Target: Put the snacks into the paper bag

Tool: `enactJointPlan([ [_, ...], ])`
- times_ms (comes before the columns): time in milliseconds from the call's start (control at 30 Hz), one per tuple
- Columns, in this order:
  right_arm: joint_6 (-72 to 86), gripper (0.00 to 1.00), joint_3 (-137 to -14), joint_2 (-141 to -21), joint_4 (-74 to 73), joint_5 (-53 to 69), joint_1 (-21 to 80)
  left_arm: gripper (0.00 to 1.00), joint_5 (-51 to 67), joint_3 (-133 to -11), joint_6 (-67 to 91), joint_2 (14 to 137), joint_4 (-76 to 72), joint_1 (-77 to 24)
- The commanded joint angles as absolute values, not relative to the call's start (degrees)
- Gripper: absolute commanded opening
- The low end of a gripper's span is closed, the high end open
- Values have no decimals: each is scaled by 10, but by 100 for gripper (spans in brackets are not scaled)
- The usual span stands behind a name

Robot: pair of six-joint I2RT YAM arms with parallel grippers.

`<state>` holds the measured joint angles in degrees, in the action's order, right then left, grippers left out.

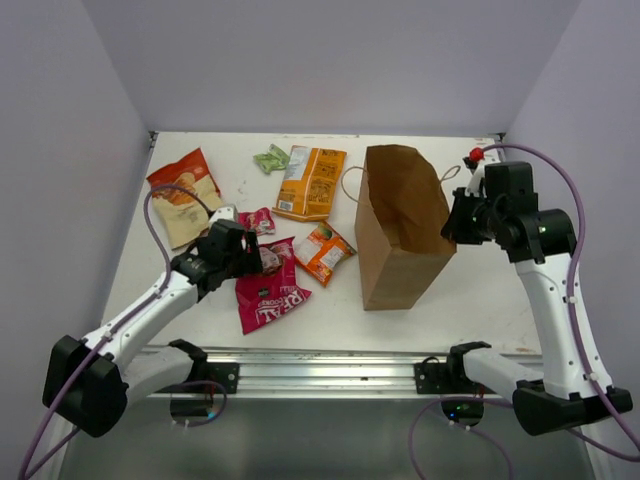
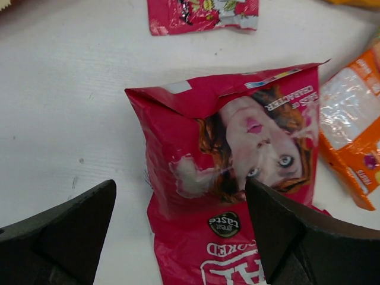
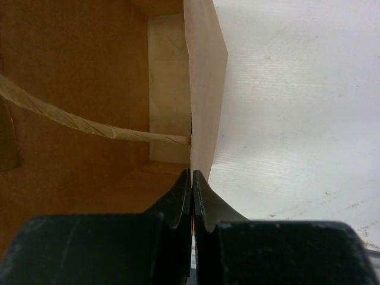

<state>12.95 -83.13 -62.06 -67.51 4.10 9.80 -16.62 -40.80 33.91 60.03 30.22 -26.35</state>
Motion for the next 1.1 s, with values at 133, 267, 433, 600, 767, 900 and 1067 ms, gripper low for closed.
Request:
enactJointPlan([
  [133, 126, 0, -851, -632, -643, 72, 98, 90, -154, -349, 321, 684, 180, -265],
  [267, 123, 0, -851, -635, -635, 76, 98, 0, -121, -353, 287, 705, 104, -265],
  [433, 125, 0, -852, -643, -630, 79, 98, 0, -193, -480, 262, 673, 171, -277],
  [600, 126, 0, -852, -642, -629, 71, 99, 0, -168, -758, 233, 668, 207, -300],
  [767, 127, 0, -843, -638, -628, 71, 99, 0, -101, -1007, 184, 784, 172, -357],
  [900, 130, 0, -833, -638, -621, 78, 99, 0, 55, -1126, 170, 854, 72, -405],
  [1067, 133, 0, -831, -639, -618, 79, 99, 0, 120, -1193, 192, 942, 24, -455],
])
